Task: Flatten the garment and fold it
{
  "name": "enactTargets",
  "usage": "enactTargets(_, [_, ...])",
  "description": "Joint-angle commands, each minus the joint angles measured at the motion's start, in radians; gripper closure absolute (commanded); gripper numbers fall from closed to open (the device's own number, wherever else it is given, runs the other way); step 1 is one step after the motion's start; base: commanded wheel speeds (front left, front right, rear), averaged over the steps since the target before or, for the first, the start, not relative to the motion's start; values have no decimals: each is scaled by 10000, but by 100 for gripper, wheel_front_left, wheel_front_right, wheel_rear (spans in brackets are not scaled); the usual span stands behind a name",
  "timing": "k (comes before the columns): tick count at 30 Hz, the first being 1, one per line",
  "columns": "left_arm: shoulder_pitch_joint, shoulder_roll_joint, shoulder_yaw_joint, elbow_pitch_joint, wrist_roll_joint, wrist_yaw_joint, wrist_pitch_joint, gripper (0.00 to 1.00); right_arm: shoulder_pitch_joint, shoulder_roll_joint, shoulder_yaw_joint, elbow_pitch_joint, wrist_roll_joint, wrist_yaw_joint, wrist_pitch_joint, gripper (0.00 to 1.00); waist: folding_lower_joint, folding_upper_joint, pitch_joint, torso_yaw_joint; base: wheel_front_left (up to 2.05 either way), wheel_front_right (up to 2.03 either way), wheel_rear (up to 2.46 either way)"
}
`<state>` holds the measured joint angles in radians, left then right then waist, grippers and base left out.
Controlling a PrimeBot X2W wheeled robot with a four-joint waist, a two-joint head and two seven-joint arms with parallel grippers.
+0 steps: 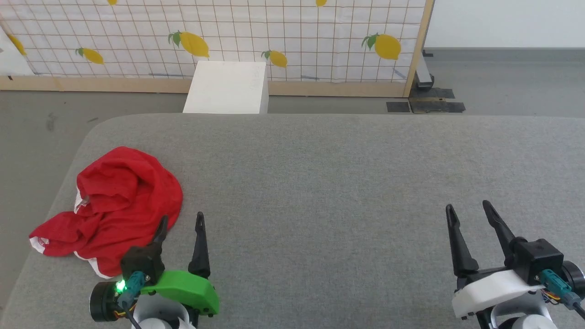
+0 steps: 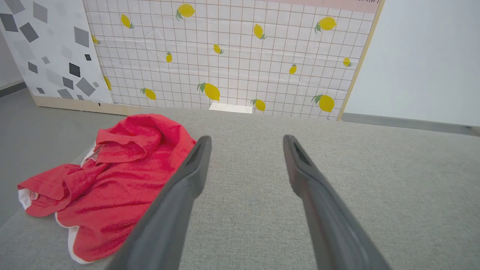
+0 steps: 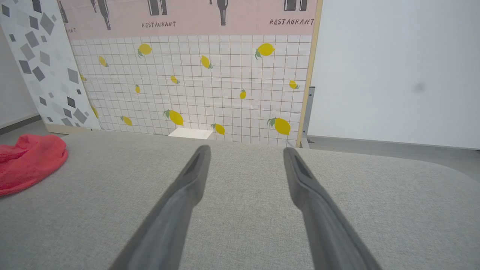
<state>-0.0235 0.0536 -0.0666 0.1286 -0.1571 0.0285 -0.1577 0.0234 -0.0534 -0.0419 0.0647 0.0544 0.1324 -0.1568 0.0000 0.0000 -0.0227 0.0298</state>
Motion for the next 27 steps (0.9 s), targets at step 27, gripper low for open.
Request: enactTargets(27, [-245,-28,-185,675,-513,23,-633,0,167,26,-221,326,309,-14,-641,0,0,0,-63,116,0,0,0])
